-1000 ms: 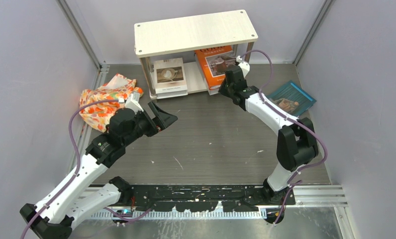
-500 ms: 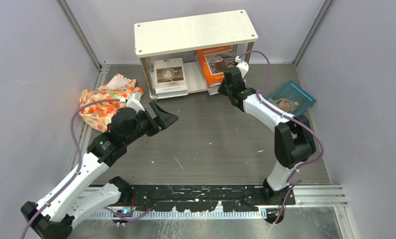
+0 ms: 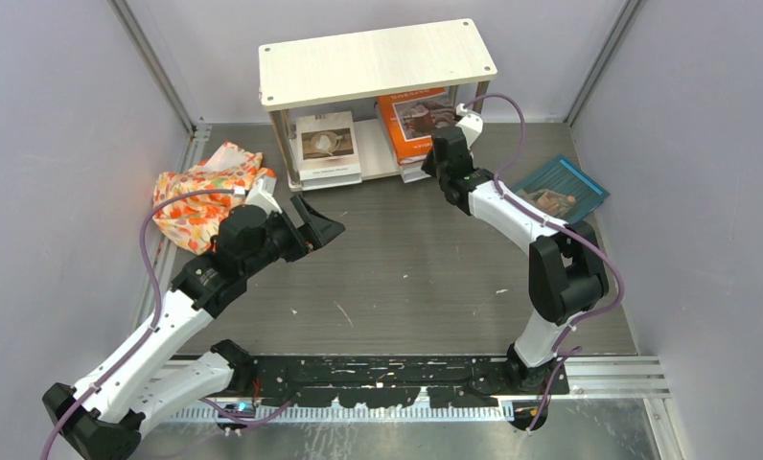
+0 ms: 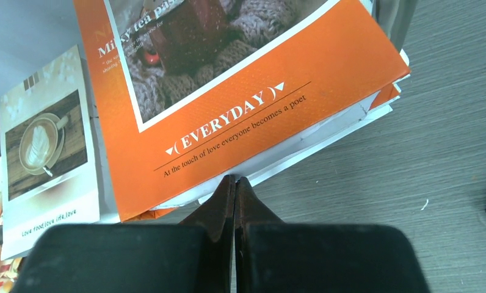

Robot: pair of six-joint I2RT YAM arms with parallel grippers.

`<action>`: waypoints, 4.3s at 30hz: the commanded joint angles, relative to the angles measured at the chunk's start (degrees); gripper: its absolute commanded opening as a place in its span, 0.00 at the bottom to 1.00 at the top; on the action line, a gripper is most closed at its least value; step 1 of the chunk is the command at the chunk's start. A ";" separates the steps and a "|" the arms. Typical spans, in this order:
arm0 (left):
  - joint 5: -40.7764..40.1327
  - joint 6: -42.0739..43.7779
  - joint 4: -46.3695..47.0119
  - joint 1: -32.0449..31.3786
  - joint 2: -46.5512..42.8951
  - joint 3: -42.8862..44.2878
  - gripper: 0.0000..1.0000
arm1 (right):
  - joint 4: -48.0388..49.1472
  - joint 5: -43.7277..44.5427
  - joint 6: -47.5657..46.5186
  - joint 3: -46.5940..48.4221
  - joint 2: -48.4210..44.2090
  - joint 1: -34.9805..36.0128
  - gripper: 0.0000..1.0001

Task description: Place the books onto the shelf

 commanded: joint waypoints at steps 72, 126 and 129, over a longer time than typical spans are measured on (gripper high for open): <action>26.32 2.46 25.37 -2.03 18.70 -0.13 0.97 | -19.44 0.33 35.23 -42.76 -40.90 -37.44 0.62; 23.40 -0.17 33.27 -2.02 19.61 -7.07 0.95 | 5.62 -3.63 35.08 -42.88 -21.48 -40.71 0.36; 23.30 -0.25 33.21 -2.07 19.32 -7.26 0.95 | 5.91 -2.87 35.16 -43.53 -21.44 -40.70 0.26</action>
